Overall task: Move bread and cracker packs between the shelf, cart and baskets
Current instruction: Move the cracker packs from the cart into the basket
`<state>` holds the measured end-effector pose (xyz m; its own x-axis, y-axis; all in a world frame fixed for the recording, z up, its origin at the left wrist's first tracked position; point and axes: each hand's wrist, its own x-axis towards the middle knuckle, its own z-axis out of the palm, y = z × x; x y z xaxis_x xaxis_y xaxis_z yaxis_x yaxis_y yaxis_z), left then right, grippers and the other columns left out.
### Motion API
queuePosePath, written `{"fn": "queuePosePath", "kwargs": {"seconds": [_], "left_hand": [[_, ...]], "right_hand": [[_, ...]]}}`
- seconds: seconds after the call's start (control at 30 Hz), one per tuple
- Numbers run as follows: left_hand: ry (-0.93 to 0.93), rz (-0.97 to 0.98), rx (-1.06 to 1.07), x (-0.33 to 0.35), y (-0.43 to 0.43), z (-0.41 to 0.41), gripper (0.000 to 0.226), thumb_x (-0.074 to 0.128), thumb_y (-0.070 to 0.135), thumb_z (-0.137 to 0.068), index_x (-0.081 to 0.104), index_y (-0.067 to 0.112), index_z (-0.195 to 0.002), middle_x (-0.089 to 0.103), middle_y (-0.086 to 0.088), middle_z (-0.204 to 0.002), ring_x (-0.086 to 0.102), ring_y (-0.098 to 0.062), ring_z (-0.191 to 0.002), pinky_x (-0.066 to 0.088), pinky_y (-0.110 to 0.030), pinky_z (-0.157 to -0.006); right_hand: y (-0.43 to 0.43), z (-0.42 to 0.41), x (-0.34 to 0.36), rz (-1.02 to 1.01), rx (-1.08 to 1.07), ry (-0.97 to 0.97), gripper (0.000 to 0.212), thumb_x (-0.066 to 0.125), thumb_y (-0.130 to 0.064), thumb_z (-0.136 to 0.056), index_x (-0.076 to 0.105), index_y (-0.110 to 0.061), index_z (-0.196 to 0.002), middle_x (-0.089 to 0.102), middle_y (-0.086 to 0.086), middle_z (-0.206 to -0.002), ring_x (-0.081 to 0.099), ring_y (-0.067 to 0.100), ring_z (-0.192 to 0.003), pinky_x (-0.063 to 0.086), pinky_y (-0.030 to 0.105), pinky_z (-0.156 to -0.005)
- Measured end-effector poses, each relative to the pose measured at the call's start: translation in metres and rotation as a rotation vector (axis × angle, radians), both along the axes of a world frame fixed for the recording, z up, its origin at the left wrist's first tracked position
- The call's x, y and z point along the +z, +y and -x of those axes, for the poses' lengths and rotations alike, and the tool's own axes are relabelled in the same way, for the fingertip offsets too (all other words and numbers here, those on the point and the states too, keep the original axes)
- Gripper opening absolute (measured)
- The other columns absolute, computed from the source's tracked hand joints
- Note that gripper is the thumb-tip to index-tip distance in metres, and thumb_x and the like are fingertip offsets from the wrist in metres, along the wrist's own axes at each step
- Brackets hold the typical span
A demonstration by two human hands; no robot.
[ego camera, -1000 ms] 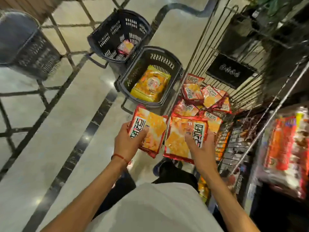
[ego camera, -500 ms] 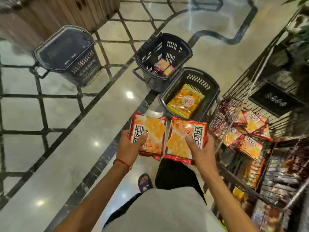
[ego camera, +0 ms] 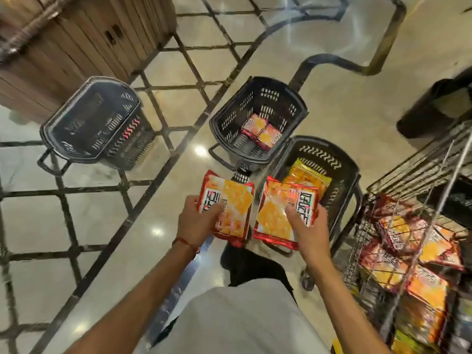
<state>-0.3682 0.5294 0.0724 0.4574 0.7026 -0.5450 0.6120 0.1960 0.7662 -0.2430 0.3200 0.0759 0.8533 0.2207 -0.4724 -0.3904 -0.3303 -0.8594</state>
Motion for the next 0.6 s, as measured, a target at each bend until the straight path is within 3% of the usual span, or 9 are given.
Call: {"fn": "queuePosePath", "kwargs": {"seconds": [0.13, 0.2, 0.3, 0.5, 0.6], "left_hand": [[0.018, -0.007, -0.031, 0.008, 0.059, -0.065, 0.058, 0.083, 0.060, -0.069, 0.057, 0.024, -0.106, 0.070, 0.002, -0.102, 0.070, -0.019, -0.094, 0.059, -0.044, -0.088], [0.029, -0.009, -0.032, 0.007, 0.085, -0.093, 0.064, 0.080, 0.068, -0.063, 0.056, 0.026, -0.105, 0.071, 0.001, -0.103, 0.070, -0.021, -0.096, 0.058, -0.045, -0.088], [0.033, 0.024, -0.050, 0.001, 0.121, -0.138, 0.052, 0.083, 0.050, -0.079, 0.056, 0.019, -0.110, 0.071, 0.000, -0.103, 0.070, -0.021, -0.095, 0.058, -0.045, -0.089], [0.035, 0.078, -0.164, -0.037, 0.199, -0.232, 0.057, 0.079, 0.056, -0.078, 0.057, 0.018, -0.114, 0.072, 0.001, -0.104, 0.072, -0.019, -0.096, 0.060, -0.048, -0.089], [0.067, 0.050, -0.246, -0.069, 0.239, -0.279, 0.067, 0.072, 0.070, -0.067, 0.060, 0.022, -0.112, 0.073, 0.001, -0.104, 0.072, -0.018, -0.095, 0.059, -0.048, -0.089]], "right_hand": [[0.049, -0.057, -0.002, 0.037, -0.030, 0.004, 0.103, 0.078, -0.080, -0.070, 0.038, -0.031, -0.153, 0.059, -0.005, -0.147, 0.057, 0.020, -0.135, 0.046, 0.055, -0.113], [0.074, -0.082, 0.002, 0.047, -0.015, 0.025, 0.088, 0.077, -0.072, -0.078, 0.042, -0.032, -0.149, 0.060, -0.004, -0.145, 0.057, 0.019, -0.134, 0.045, 0.052, -0.114], [0.109, -0.121, -0.003, 0.045, -0.029, 0.047, 0.055, 0.073, -0.041, -0.096, 0.047, -0.031, -0.143, 0.067, -0.006, -0.129, 0.065, 0.014, -0.120, 0.051, 0.045, -0.107], [0.176, -0.196, -0.037, 0.048, -0.115, 0.124, 0.056, 0.069, -0.030, -0.100, 0.045, -0.021, -0.150, 0.070, 0.000, -0.128, 0.070, 0.019, -0.115, 0.058, 0.037, -0.094], [0.209, -0.226, -0.060, 0.096, -0.161, 0.149, 0.071, 0.075, -0.046, -0.093, 0.044, -0.018, -0.151, 0.070, 0.001, -0.130, 0.069, 0.021, -0.118, 0.055, 0.050, -0.104]]}}
